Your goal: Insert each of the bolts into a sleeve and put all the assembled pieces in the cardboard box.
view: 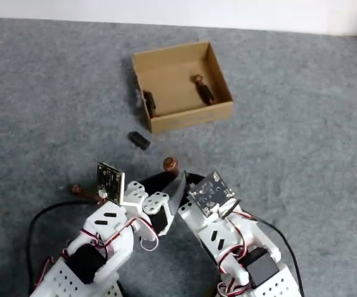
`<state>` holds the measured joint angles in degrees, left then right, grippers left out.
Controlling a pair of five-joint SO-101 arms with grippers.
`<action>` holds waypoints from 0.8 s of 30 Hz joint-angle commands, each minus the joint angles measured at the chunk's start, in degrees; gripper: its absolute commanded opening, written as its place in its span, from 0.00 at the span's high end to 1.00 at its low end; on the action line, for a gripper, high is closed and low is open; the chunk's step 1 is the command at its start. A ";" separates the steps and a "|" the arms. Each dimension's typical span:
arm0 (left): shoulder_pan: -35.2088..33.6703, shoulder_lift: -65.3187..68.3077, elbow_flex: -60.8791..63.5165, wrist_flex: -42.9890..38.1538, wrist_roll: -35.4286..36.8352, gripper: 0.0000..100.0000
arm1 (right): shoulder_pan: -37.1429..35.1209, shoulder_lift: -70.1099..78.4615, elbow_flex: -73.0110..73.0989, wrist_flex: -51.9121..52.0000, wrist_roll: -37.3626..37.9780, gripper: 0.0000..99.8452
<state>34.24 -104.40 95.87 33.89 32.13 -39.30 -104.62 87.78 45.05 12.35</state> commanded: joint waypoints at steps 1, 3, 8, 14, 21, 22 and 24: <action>-2.59 0.31 -1.27 -0.35 0.18 0.91 | 0.57 -0.66 -1.27 -0.66 0.97 1.00; -2.86 0.31 -1.89 0.18 0.00 0.78 | 0.57 -0.66 -1.27 -0.75 0.97 1.00; -0.40 0.22 -5.85 8.44 -1.41 0.65 | 0.48 -0.66 -1.27 -0.75 0.97 1.00; 0.13 0.22 -8.57 10.02 0.70 0.68 | 0.48 -0.66 -1.19 -0.75 0.97 1.00; 0.04 0.04 -12.79 10.02 3.96 0.68 | 0.48 -0.66 -1.19 -0.75 0.97 1.00; -0.48 0.04 -14.11 10.11 5.10 0.68 | 0.48 -0.66 -1.19 -0.75 0.97 1.00; -2.15 0.04 -15.78 10.11 5.80 0.68 | 0.48 -0.66 -1.19 -0.75 0.97 1.00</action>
<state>32.57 -103.69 84.97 43.82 36.53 -39.38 -104.79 87.69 45.05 12.62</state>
